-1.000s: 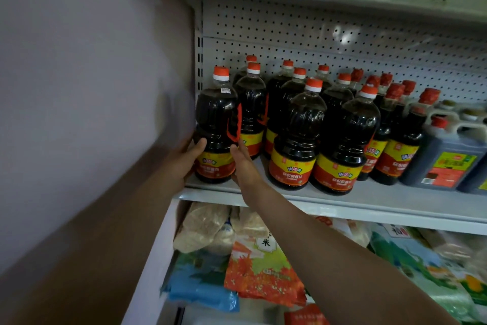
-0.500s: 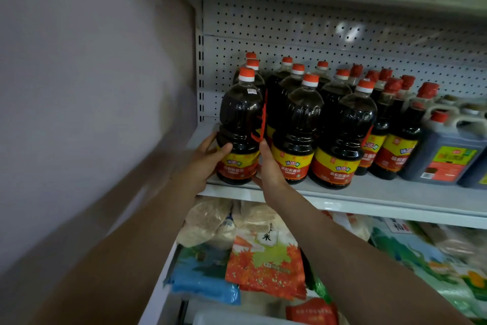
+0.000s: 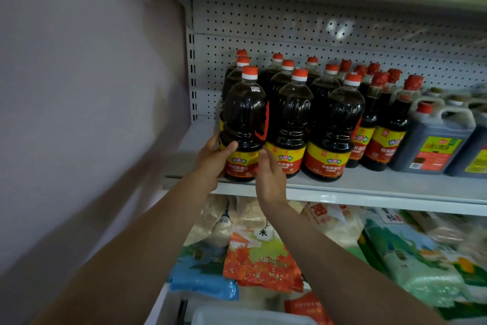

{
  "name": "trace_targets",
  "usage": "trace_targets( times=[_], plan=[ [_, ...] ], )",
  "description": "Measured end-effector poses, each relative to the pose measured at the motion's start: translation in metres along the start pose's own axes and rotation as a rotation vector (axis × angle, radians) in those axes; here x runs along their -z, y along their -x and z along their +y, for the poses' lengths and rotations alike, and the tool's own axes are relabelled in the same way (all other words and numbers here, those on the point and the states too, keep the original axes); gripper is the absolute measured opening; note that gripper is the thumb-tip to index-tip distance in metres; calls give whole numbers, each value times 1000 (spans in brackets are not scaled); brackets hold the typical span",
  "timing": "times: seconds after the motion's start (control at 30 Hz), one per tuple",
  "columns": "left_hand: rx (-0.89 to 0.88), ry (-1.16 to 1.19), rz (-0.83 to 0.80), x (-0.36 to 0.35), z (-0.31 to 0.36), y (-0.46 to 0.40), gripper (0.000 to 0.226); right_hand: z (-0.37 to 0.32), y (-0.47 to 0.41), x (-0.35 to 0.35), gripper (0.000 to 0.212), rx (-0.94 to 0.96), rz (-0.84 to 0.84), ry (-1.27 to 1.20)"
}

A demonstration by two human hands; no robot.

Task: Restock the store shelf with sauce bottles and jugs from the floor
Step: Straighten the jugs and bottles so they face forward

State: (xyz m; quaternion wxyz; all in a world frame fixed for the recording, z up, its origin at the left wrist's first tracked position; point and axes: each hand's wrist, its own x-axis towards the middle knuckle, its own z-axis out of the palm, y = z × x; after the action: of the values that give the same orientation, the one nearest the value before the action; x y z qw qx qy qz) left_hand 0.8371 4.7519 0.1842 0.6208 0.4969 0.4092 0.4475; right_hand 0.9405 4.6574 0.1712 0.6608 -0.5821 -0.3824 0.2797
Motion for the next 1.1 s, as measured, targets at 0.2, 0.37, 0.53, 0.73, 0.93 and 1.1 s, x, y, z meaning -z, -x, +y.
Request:
trace_targets(
  times=[0.2, 0.37, 0.53, 0.73, 0.93, 1.1],
  plan=[
    [-35, -8, 51, -10, 2, 2, 55, 13, 0, -3, 41, -44, -17, -60],
    [-41, -68, 57, -10, 2, -5, 49, 21, -3, -7, 42, -45, -21, -87],
    [-61, -114, 24, -6, 7, -19, 49, 21, -20, -15, 47, -59, -38, -58],
    [-60, -131, 26, -5, 9, -29, 51, 20, -29, -23, 42, 4, -43, 27],
    [-43, -150, 41, -5, 12, -27, 53, 7, -25, -16, 43, -70, -74, 26],
    [-12, -79, 60, -10, 12, -22, 56, -4, -22, 13, 51, -201, -68, -26]
  ],
)
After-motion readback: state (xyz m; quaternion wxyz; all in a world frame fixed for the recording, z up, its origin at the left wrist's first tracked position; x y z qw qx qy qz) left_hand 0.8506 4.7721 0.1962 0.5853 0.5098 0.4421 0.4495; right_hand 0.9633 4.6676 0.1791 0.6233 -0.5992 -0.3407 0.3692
